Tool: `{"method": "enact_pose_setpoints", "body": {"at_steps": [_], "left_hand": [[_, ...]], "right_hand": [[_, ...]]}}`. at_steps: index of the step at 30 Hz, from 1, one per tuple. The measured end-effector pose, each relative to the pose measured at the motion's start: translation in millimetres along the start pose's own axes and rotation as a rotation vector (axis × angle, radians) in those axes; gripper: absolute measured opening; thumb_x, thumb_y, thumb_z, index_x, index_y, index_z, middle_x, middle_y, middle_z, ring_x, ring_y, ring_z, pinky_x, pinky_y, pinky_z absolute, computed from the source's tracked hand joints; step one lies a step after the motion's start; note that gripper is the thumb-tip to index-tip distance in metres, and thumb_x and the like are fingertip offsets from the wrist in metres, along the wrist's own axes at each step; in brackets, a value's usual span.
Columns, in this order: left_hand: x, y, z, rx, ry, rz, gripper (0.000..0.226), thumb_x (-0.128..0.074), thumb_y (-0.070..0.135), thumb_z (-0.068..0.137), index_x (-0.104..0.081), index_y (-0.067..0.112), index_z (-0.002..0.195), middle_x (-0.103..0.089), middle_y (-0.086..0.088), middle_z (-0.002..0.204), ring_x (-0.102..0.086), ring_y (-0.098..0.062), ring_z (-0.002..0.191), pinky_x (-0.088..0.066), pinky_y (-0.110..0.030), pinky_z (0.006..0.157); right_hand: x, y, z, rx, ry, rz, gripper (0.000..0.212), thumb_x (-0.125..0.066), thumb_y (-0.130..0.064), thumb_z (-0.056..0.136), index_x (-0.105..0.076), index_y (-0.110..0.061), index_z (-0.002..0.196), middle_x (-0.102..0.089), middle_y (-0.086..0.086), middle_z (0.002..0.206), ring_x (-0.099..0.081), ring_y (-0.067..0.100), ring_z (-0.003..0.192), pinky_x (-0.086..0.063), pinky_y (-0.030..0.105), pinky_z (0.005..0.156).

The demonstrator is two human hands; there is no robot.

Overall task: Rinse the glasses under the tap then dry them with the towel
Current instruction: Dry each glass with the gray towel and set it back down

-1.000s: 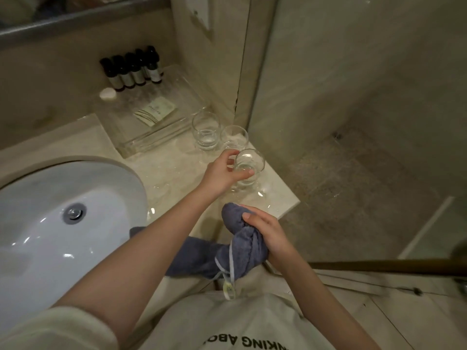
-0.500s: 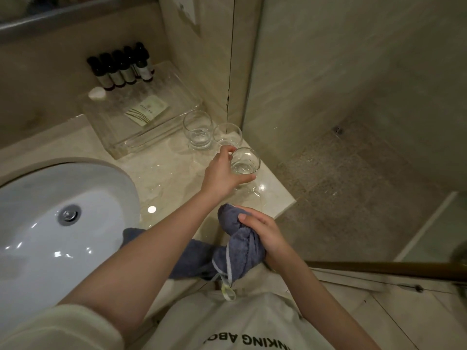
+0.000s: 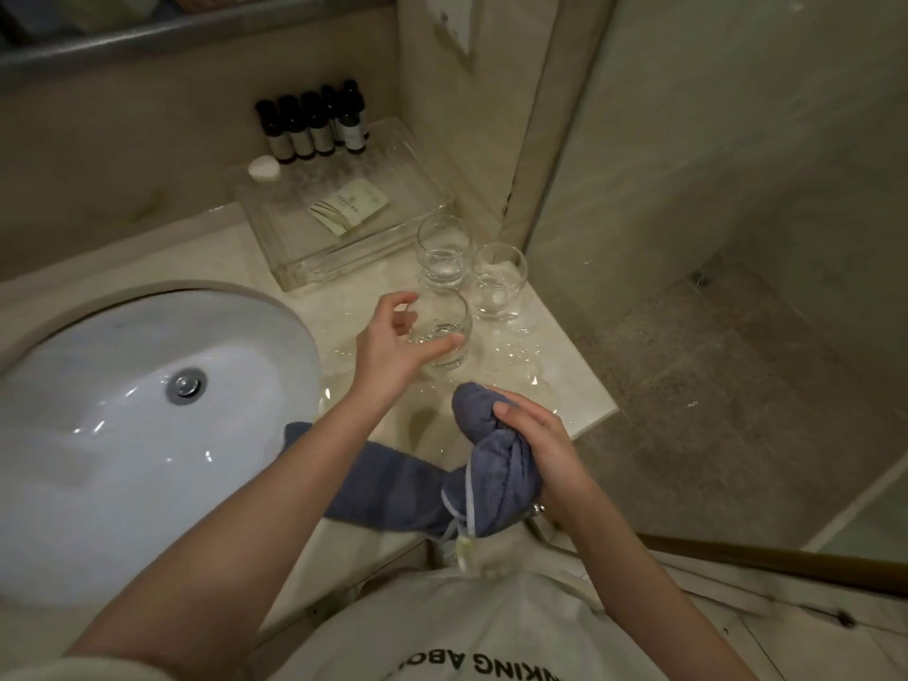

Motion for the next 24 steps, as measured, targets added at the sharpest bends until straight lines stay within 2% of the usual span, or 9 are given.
{"method": "enact_pose_setpoints", "body": {"at_steps": [3, 6, 8, 10, 13, 15, 18, 21, 24], "left_hand": [[46.8, -6.3, -5.5, 0.051, 0.095, -0.145, 0.066, -0.091, 0.034, 0.061, -0.057, 0.029, 0.117, -0.060, -0.001, 0.106, -0.061, -0.016, 0.100, -0.049, -0.022, 0.082], [84.9, -5.0, -14.5, 0.076, 0.123, -0.282, 0.070, -0.087, 0.047, 0.047, -0.061, 0.033, 0.111, -0.059, -0.002, 0.105, -0.062, -0.014, 0.093, -0.050, -0.024, 0.078], [105.1, -4.9, -22.7, 0.094, 0.105, -0.401, 0.064, -0.080, 0.047, 0.047, -0.062, 0.034, 0.107, -0.061, -0.003, 0.102, -0.063, -0.016, 0.091, -0.053, -0.030, 0.078], [122.7, -8.3, -32.1, 0.111, 0.104, -0.511, 0.053, -0.080, 0.036, 0.058, -0.063, 0.029, 0.107, -0.065, -0.001, 0.095, -0.065, -0.016, 0.084, -0.054, -0.033, 0.077], [146.8, -13.5, -47.5, 0.135, 0.165, -0.633, 0.036, -0.073, 0.019, 0.077, -0.058, 0.021, 0.110, -0.066, -0.002, 0.091, -0.066, -0.014, 0.073, -0.054, -0.029, 0.069], [161.7, -20.1, -57.5, 0.177, 0.226, -0.669, 0.029, -0.070, 0.023, 0.078, -0.056, 0.021, 0.103, -0.067, -0.003, 0.090, -0.066, -0.016, 0.074, -0.053, -0.029, 0.066], [179.5, -27.8, -70.6, 0.250, 0.295, -0.760, 0.012, -0.059, 0.028, 0.091, -0.056, 0.018, 0.098, -0.068, -0.007, 0.091, -0.064, -0.023, 0.080, -0.051, -0.032, 0.068], [191.1, -31.5, -81.6, 0.299, 0.324, -0.851, 0.023, -0.053, 0.037, 0.091, -0.055, 0.018, 0.105, -0.067, -0.009, 0.098, -0.065, -0.024, 0.078, -0.052, -0.027, 0.059], [209.2, -27.7, -88.6, 0.231, 0.324, -0.819, 0.048, -0.067, 0.046, 0.078, -0.058, 0.015, 0.113, -0.069, -0.015, 0.109, -0.069, -0.030, 0.092, -0.055, -0.034, 0.069]], "right_hand": [[-18.9, -10.4, 4.5, 0.040, -0.013, -0.004, 0.023, -0.054, -0.008, 0.094, -0.069, -0.012, 0.111, -0.071, 0.010, 0.116, -0.066, 0.020, 0.110, -0.052, 0.028, 0.095], [-50.1, -27.4, 7.3, 0.109, -0.051, -0.024, 0.023, -0.053, -0.006, 0.094, -0.069, -0.013, 0.109, -0.073, 0.004, 0.110, -0.068, 0.014, 0.105, -0.053, 0.021, 0.086], [-75.0, -36.6, 7.8, 0.148, -0.077, -0.033, 0.023, -0.054, -0.006, 0.093, -0.069, -0.015, 0.108, -0.074, 0.000, 0.108, -0.068, 0.011, 0.104, -0.052, 0.017, 0.082], [-101.2, -43.3, 7.7, 0.200, -0.098, -0.054, 0.023, -0.055, -0.006, 0.093, -0.069, -0.018, 0.107, -0.073, -0.001, 0.110, -0.066, 0.011, 0.108, -0.051, 0.018, 0.086], [-144.0, -49.4, 3.6, 0.301, -0.126, -0.097, 0.027, -0.057, -0.005, 0.093, -0.067, -0.021, 0.111, -0.071, -0.009, 0.111, -0.064, 0.006, 0.110, -0.049, 0.018, 0.090], [-170.7, -50.6, -1.2, 0.374, -0.140, -0.130, 0.029, -0.057, -0.007, 0.094, -0.063, -0.024, 0.117, -0.069, -0.014, 0.113, -0.062, 0.003, 0.112, -0.048, 0.018, 0.093], [-213.1, -47.7, -12.3, 0.490, -0.190, -0.264, 0.034, -0.057, -0.017, 0.095, -0.054, -0.029, 0.127, -0.060, -0.016, 0.128, -0.055, -0.002, 0.121, -0.042, 0.017, 0.101], [-250.6, -35.8, -23.2, 0.556, -0.245, -0.378, 0.041, -0.054, -0.028, 0.094, -0.043, -0.038, 0.132, -0.049, -0.023, 0.136, -0.046, -0.007, 0.127, -0.036, 0.011, 0.103], [-274.6, -30.1, -30.8, 0.598, -0.252, -0.417, 0.045, -0.053, -0.043, 0.091, -0.035, -0.048, 0.132, -0.044, -0.023, 0.139, -0.044, -0.004, 0.130, -0.036, 0.011, 0.104]]}}
Point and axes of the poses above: each hand's wrist, its own z-axis towards the middle knuckle, its own x-axis out of the back of the hand, y = z × x, the point moved 10 cm from there along z, towards the middle knuckle
